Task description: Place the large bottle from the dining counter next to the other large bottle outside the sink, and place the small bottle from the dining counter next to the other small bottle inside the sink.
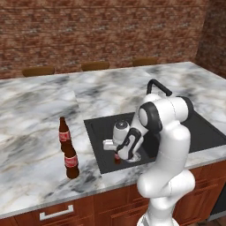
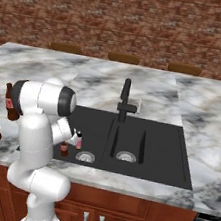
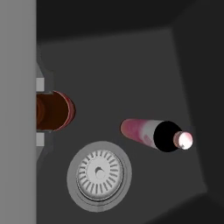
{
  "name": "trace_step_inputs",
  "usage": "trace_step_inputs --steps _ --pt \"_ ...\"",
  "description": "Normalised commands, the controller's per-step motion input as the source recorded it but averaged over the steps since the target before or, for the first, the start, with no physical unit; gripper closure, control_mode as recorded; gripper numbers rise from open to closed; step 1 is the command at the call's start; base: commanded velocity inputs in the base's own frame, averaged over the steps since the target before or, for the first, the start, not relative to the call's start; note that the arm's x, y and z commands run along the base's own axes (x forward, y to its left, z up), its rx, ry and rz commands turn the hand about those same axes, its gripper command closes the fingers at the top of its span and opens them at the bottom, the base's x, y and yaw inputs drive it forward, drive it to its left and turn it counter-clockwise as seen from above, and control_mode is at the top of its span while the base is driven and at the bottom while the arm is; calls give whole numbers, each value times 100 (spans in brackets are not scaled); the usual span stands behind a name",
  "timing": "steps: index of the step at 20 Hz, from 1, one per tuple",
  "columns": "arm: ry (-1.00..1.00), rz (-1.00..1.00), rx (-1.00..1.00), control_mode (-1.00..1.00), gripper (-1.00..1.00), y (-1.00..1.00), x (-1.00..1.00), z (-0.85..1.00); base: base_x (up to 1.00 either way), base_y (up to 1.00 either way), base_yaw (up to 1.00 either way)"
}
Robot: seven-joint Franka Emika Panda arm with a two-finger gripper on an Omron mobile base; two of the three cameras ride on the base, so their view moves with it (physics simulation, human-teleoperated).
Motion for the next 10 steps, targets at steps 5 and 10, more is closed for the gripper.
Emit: trace_step_inputs --steps 5,10 --pt "0 -2 0 -100 100 0 0 -12 0 0 0" --pt "0 -3 0 -100 100 0 0 -11 0 0 0"
